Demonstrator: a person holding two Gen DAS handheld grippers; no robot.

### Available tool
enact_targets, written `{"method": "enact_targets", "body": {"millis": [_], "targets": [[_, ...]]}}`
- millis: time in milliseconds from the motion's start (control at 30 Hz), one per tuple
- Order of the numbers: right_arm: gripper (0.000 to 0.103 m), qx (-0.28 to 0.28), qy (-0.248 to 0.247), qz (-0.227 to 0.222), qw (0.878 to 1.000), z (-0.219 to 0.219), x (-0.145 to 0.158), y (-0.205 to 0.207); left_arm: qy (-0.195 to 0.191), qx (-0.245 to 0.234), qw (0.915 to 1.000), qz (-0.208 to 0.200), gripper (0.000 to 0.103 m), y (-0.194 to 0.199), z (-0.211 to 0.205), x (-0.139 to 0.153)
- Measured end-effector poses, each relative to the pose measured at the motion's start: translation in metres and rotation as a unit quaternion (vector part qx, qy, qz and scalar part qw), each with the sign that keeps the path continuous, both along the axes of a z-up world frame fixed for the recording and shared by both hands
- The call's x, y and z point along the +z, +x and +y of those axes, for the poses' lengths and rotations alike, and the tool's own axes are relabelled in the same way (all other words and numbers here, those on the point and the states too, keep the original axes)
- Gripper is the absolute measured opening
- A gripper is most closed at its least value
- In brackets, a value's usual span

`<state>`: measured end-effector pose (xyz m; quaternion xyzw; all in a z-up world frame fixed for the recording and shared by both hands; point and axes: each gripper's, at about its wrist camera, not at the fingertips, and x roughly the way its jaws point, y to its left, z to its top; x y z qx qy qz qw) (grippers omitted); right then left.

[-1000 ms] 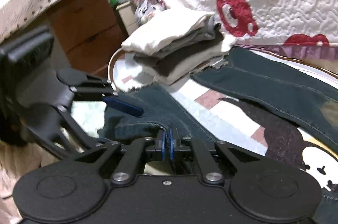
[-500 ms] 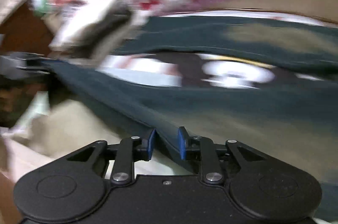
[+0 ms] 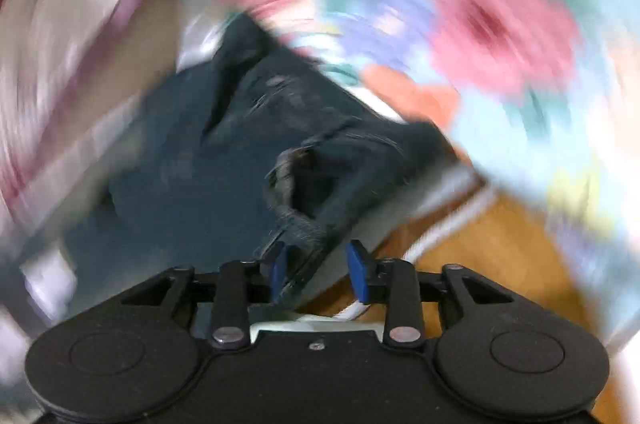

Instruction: Fold clothes

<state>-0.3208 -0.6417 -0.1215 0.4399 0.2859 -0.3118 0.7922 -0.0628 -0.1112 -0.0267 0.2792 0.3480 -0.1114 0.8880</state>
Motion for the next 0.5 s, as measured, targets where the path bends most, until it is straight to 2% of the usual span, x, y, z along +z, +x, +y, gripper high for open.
{"method": "enact_targets", "body": {"millis": [100,200,300,433,467,500], "targets": [[0.05,-0.054,0.067,-0.049,0.995,-0.007,-0.021,-0.012,-0.002,0.005,1.0,0.0,0.025,0.0,0.0,-0.003],[0.053,-0.063,0.085,-0.075,0.991,-0.001,-0.033,-0.008,-0.009,0.004,0.9999,0.004,0.021,0.002,0.002,0.0],[0.059,-0.052,0.085,-0.104,0.99,-0.003,-0.043,0.002,0.002,-0.002,1.0,0.006,0.016,0.0,-0.002,-0.004],[0.062,-0.033,0.072,-0.101,0.992,-0.01,-0.05,0.015,0.009,-0.005,0.9999,-0.007,0.014,0.001,-0.004,-0.001],[0.063,-0.004,0.06,-0.098,0.993,-0.009,-0.05,0.023,0.01,-0.005,0.9999,-0.011,0.014,0.002,-0.004,0.001],[0.05,0.027,0.047,-0.095,0.994,-0.009,-0.05,0.031,0.011,-0.005,0.9998,-0.015,0.014,0.003,-0.004,0.002]]}}
